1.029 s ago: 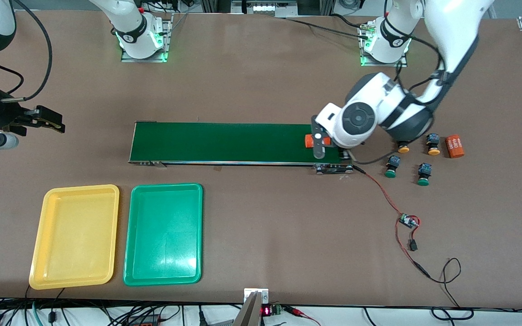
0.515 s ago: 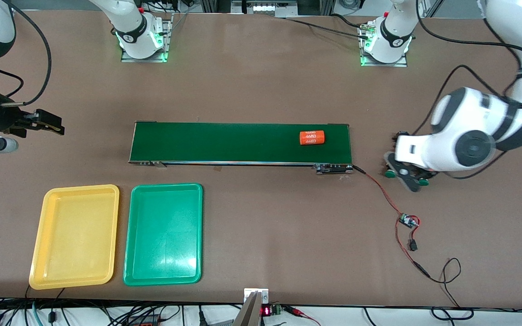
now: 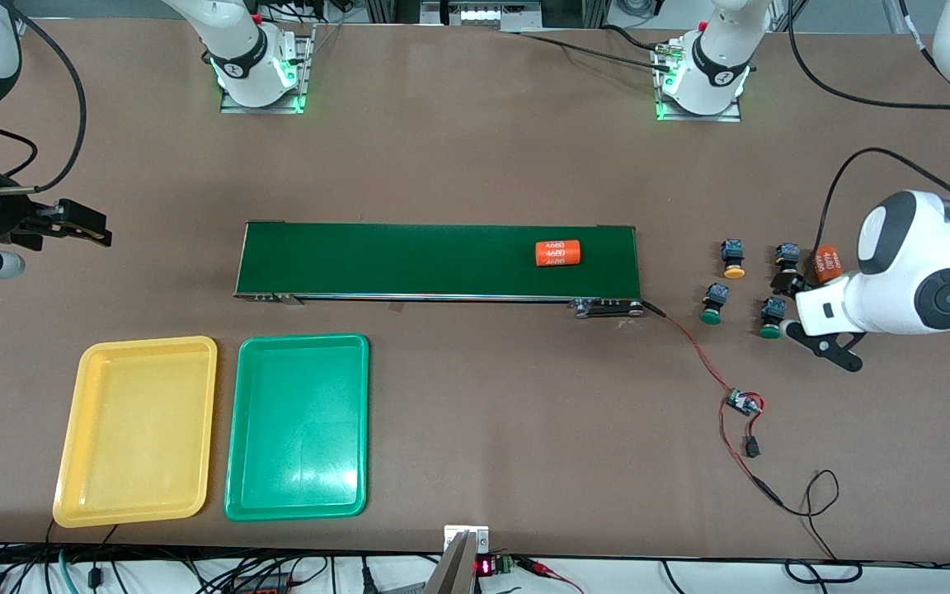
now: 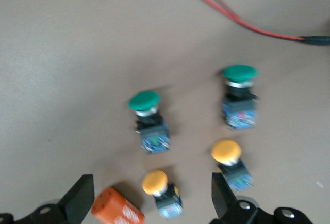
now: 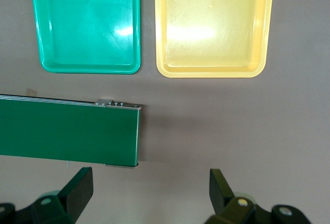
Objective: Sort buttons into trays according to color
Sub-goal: 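Grasp a green-capped button with the left gripper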
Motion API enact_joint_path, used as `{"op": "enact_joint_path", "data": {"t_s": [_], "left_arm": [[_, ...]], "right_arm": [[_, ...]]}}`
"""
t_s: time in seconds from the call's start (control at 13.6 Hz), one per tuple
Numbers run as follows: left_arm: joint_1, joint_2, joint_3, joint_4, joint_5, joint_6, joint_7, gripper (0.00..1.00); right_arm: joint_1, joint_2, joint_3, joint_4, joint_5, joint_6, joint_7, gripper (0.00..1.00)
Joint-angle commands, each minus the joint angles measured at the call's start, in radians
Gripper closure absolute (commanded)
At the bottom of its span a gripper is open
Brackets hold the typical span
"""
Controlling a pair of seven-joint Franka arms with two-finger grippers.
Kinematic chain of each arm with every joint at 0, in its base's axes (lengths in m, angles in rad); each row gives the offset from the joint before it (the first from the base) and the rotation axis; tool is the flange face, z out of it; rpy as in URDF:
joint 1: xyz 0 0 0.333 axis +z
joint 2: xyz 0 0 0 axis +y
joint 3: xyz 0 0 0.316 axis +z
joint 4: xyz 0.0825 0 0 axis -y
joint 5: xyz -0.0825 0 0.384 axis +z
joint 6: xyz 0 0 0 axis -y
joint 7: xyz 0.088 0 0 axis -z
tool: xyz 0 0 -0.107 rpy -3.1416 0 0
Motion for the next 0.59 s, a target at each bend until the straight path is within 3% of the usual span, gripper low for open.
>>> {"op": "enact_joint_path", "data": {"t_s": [0.0, 0.22, 0.51], "left_arm": [[0.056, 0.008, -0.006, -0.084, 0.023, 0.120, -0.052, 0.00], [0.060, 0.010, -0.004, -0.130, 0.027, 0.171, -0.238, 0.00], [0.090, 0.010, 0.007, -0.238, 0.030, 0.346, -0.265, 0.00]], "right_arm": [[-0.008, -0.003, 0.005, 0.010, -0.003, -0.008, -0.010, 0.00], [-0.011, -0.003, 0.005, 0.010, -0.007, -0.010, -0.012, 0.00], [-0.016, -0.005, 0.003, 0.011, -0.006, -0.005, -0.010, 0.00]]}}
